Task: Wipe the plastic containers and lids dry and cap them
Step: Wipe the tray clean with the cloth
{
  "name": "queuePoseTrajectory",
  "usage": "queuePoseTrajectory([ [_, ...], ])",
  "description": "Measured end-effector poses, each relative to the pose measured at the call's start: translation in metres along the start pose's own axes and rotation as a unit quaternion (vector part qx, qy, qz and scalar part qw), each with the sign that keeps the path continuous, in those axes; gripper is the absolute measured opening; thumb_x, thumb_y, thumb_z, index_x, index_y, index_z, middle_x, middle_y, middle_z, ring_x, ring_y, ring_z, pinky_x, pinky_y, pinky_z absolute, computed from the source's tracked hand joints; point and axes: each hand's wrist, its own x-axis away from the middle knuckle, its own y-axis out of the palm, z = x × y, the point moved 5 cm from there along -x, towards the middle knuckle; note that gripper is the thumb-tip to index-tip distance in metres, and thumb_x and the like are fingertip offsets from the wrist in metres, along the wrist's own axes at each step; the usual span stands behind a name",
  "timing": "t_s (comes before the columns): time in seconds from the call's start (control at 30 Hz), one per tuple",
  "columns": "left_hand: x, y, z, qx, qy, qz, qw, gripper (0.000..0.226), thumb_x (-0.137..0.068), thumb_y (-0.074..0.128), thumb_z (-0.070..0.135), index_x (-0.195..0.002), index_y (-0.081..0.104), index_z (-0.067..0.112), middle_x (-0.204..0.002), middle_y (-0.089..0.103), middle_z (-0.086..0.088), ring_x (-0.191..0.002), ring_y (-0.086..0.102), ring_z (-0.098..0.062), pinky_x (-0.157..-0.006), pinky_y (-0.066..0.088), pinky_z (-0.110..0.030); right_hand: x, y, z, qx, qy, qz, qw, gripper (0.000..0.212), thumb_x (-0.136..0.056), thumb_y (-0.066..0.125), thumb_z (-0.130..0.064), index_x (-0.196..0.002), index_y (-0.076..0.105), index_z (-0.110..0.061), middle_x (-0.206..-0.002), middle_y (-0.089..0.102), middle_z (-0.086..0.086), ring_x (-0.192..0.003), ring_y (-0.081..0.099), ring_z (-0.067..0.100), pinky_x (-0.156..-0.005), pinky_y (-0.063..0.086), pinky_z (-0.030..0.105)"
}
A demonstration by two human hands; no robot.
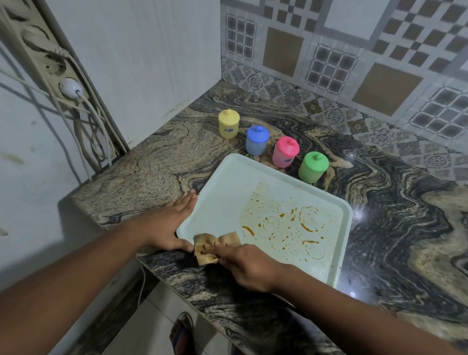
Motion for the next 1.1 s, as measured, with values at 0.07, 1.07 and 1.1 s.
queuePoseTrajectory([
  [0.07, 0.001, -0.002, 0.001, 0.01, -0.005, -0.002, 1.0, 0.133, -0.072, 0.054, 0.084, -0.151, -0.029, 0.016, -0.157, -0.037, -0.003, -0.148, -0.028, -0.016, -0.126, -0.002, -0.038, 0.01, -0.013, 0.001, -0.074, 0.034, -0.006, 0.997, 0.036, -0.108, 0.042, -0.026, -0.141, 0.057, -0.019, -0.117, 0.071, 0.004, -0.099, 0.066, 0.019, -0.089, 0.048, 0.029],
  [1.07, -0.004, -0.004, 0.052, 0.065, -0.042, -0.006, 0.997, 0.161, -0.046, 0.062, 0.095, -0.141, -0.045, 0.022, -0.143, -0.057, 0.003, -0.133, -0.052, -0.016, -0.118, -0.019, -0.045, 0.03, -0.121, 0.087, -0.404, 0.183, 0.45, 0.775, 0.024, -0.104, 0.042, -0.012, -0.113, 0.063, -0.02, -0.087, 0.063, -0.001, -0.078, 0.056, 0.016, -0.073, 0.047, 0.032],
  [1.1, -0.004, -0.004, 0.053, 0.064, -0.044, -0.006, 0.997, 0.161, -0.046, 0.061, 0.096, -0.141, -0.045, 0.022, -0.143, -0.057, 0.002, -0.133, -0.052, -0.016, -0.119, -0.019, -0.047, 0.026, -0.126, 0.083, -0.312, 0.155, 0.455, 0.819, 0.034, -0.102, 0.042, -0.01, -0.131, 0.057, -0.02, -0.104, 0.068, -0.003, -0.091, 0.059, 0.013, -0.08, 0.048, 0.03],
])
